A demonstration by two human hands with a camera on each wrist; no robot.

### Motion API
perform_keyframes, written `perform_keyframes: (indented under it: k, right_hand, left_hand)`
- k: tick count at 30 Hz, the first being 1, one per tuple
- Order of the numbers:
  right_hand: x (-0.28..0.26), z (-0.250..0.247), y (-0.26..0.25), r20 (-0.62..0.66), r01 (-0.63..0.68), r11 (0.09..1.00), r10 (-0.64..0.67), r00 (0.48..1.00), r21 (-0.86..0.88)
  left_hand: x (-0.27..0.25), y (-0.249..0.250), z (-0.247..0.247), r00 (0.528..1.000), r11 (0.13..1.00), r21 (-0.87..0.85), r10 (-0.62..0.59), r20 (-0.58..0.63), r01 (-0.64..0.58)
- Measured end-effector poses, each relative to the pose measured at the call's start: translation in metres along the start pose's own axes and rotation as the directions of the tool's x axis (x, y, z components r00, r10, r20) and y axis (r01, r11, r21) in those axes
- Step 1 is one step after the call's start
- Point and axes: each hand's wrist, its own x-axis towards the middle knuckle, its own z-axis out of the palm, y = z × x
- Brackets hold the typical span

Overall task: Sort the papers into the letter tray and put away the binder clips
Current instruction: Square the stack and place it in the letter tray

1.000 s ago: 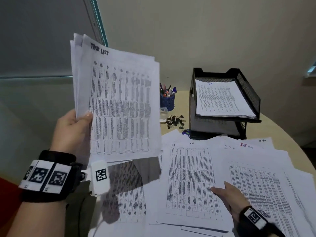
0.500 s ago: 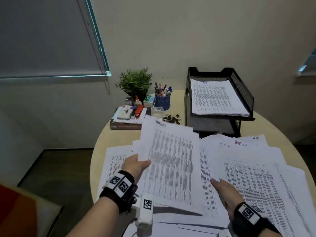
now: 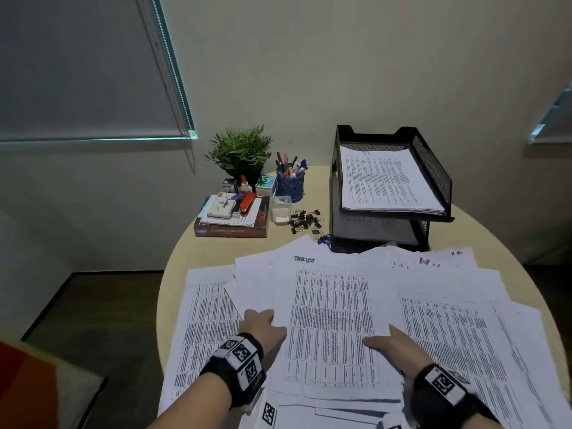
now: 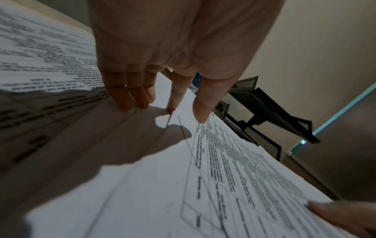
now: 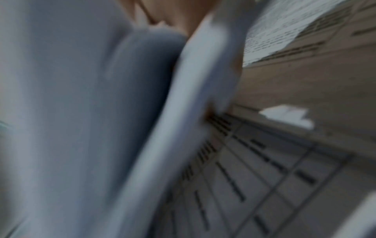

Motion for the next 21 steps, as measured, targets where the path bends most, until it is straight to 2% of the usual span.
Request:
perform_keyframes:
  k: [2,6,8,9,10,12,13,15,18,21]
  right_hand:
    - [0.008,-0.005,0.011,0.036,0.001,1.000,-0.001,0.999,0.007]
    - [0.004,-0.012,0.012,0.077,0.041,0.999,-0.043,0.996,0.030]
    - [-0.002,-0.018,0.009,0.108,0.076,0.996,-0.081,0.991,0.044]
    - [-0.005,-0.022,0.007,0.109,0.093,0.995,-0.097,0.989,0.040]
    - [-0.009,-0.027,0.005,0.102,0.111,0.992,-0.115,0.988,0.053]
    - [-0.015,-0.036,-0.002,0.093,0.142,0.986,-0.150,0.984,0.089]
    - [-0.018,-0.040,-0.006,0.098,0.154,0.983,-0.164,0.982,0.097]
    - [-0.022,-0.045,-0.015,0.106,0.184,0.981,-0.190,0.976,0.068]
    - [-0.029,-0.051,-0.037,0.048,0.279,0.960,-0.277,0.960,-0.031]
    - [-0.041,-0.057,-0.066,-0.035,0.452,0.889,-0.455,0.890,-0.073]
  left_hand:
    - [0.003,-0.003,-0.001,1.000,0.999,-0.051,-0.017,-0.004,0.016]
    - [0.002,0.001,-0.006,0.992,0.984,-0.171,-0.073,-0.103,0.055]
    - [-0.004,0.005,-0.007,0.990,0.955,-0.294,-0.085,-0.114,0.048]
    - [-0.007,0.008,-0.008,0.992,0.912,-0.409,-0.071,-0.105,0.022]
    - [-0.010,0.013,-0.009,0.996,0.831,-0.555,-0.035,-0.083,-0.016]
    - [-0.018,0.023,-0.012,0.996,0.606,-0.791,0.083,-0.043,-0.085]
    - [-0.021,0.029,-0.013,0.989,0.521,-0.847,0.141,-0.039,-0.108]
    - [-0.028,0.046,-0.016,0.968,0.457,-0.873,0.242,-0.061,-0.169]
    - [-0.044,0.079,-0.021,0.920,0.392,-0.867,0.355,-0.167,-0.309]
    - [-0.058,0.106,-0.031,0.856,0.343,-0.824,0.427,-0.291,-0.451]
